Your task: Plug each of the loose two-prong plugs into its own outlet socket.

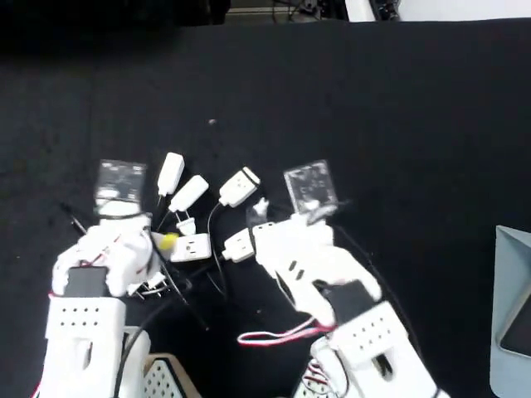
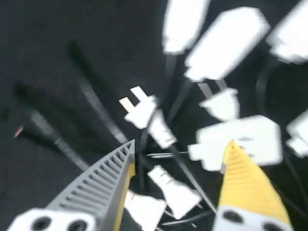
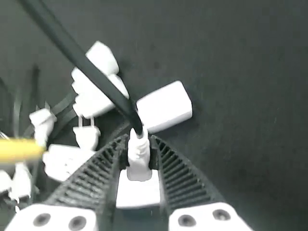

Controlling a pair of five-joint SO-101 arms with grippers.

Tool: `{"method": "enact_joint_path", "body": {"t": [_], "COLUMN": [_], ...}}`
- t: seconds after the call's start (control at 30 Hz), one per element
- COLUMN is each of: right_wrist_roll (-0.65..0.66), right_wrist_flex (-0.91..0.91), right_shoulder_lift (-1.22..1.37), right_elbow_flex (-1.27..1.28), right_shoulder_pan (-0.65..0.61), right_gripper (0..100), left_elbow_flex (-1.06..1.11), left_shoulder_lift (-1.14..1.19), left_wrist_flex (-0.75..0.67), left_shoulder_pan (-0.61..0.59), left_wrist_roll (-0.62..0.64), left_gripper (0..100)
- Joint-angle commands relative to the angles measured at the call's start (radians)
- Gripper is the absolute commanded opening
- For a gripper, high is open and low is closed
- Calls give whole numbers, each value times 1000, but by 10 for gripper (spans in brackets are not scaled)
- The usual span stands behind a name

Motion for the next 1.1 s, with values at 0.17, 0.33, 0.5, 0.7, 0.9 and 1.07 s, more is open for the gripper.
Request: {"method": "enact_joint_path", "body": {"t": [0.17,0.33,0.5,0.7,0.9,1.07], "right_wrist_roll": [-74,-124,-147,-167,-187,-187], "right_wrist_flex": [-15,-35,-49,-49,-49,-49], "right_shoulder_lift": [-174,-174,-174,-182,-182,-182], "right_elbow_flex": [-7,-5,-2,-1,-1,-1], "right_shoulder_pan": [175,238,253,325,362,359], "right_gripper": [13,14,14,14,14,14], "left_elbow_flex": [-108,-208,-381,-524,-539,-561], "left_shoulder_lift": [3,107,443,784,947,1016], "left_wrist_flex": [-14,2,-9,-60,-167,-212], "left_shoulder_pan": [306,400,443,496,527,460], "left_wrist_roll": [-117,-109,-109,-117,-117,-153], "left_gripper": [290,292,291,289,291,289]}}
